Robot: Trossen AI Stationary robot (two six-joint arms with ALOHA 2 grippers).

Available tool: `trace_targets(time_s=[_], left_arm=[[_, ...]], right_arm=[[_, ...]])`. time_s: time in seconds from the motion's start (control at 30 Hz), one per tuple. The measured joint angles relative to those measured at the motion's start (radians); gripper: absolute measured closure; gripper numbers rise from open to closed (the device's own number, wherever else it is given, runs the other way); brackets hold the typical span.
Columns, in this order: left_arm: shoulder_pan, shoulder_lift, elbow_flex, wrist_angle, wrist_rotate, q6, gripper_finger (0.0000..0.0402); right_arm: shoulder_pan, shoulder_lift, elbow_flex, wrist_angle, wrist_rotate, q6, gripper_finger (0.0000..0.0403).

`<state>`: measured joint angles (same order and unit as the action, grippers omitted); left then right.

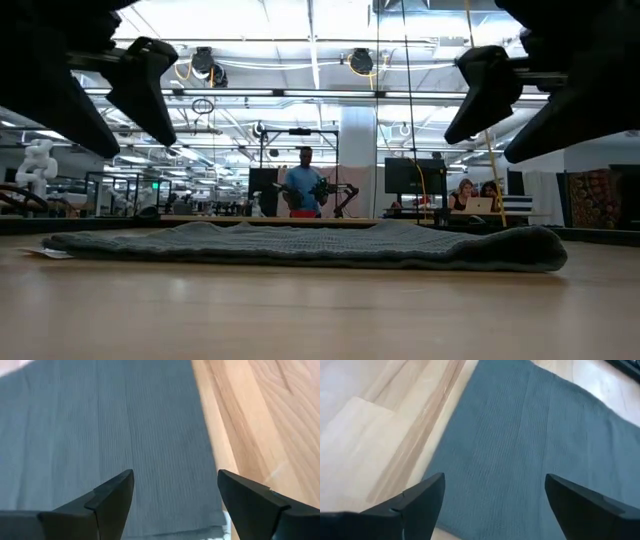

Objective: Roll towel
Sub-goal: Fold the gray towel on the center of table

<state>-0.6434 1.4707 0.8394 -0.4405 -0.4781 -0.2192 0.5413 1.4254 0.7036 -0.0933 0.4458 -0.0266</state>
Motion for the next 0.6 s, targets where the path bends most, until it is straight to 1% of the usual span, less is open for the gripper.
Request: trace_targets(time_s=[0.1, 0.2, 0.3, 0.4, 0.6], left_arm=[[-0.032, 0.000, 0.000, -0.017, 0.014, -0.027, 0.0107], [-0.071, 0.000, 0.000, -0.069, 0.025, 0.006, 0.0107], [-0.109, 0.000, 0.000, -0.136, 0.029, 0.062, 0.0107], [-0.139, 0.000, 0.000, -0.193, 0.029, 0.135, 0.0107], [-0.141, 0.000, -0.022, -0.179, 0.018, 0.283, 0.0107]], right_arm=[[0.014, 0.000, 0.000, -0.011, 0.000, 0.054, 0.0069], [0.032, 0.000, 0.000, -0.051, -0.001, 0.075, 0.0069], [0.056, 0.000, 0.000, -0.112, -0.008, 0.095, 0.0069], [0.089, 0.002, 0.000, -0.144, -0.045, 0.113, 0.0069], [0.152, 0.060, 0.000, -0.121, -0.054, 0.155, 0.0081]])
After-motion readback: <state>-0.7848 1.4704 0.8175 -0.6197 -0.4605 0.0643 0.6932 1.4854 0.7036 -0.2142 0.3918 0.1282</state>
